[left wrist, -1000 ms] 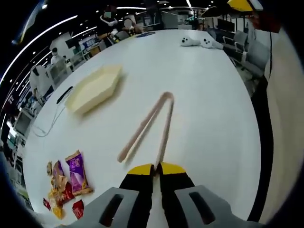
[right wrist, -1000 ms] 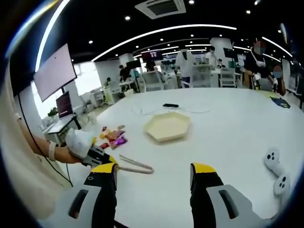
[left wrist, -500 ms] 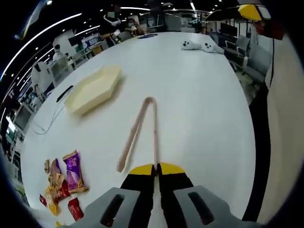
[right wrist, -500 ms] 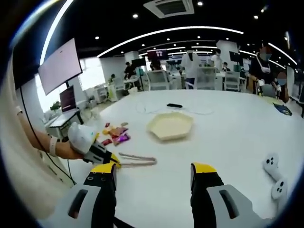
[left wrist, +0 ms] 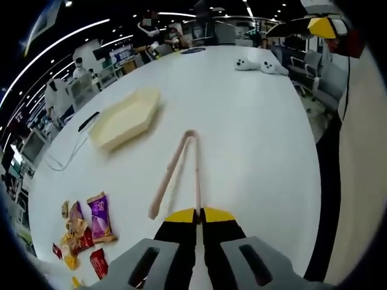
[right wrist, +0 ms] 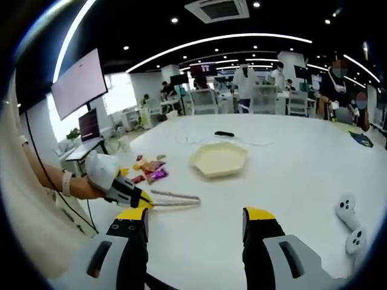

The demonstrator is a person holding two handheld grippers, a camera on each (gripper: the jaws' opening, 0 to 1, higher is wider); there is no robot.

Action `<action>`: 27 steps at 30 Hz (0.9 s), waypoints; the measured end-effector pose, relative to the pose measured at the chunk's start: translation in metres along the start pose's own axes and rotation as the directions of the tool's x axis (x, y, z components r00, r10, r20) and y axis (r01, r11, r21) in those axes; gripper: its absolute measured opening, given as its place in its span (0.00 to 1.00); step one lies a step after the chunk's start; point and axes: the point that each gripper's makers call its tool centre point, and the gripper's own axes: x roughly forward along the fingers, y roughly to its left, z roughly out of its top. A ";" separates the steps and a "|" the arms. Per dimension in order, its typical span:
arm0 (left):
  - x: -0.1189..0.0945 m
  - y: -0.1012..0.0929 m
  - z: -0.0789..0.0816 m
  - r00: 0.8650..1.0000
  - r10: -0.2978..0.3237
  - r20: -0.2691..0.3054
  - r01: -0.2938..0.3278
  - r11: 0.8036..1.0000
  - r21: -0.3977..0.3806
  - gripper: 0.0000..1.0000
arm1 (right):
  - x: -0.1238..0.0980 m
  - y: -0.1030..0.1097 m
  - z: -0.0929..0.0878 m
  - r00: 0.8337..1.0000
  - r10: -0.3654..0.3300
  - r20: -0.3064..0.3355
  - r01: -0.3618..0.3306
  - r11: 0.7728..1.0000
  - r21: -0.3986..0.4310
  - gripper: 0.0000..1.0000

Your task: Place the target food into the container with the food tongs after gripping and lifting it, then release it inside without dropping or visibly crushing the food.

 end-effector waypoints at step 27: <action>-0.047 0.020 0.021 0.993 0.095 0.074 -0.089 0.992 -0.087 0.00 | 0.020 0.028 0.006 0.996 0.093 0.011 -0.093 0.996 -0.001 0.63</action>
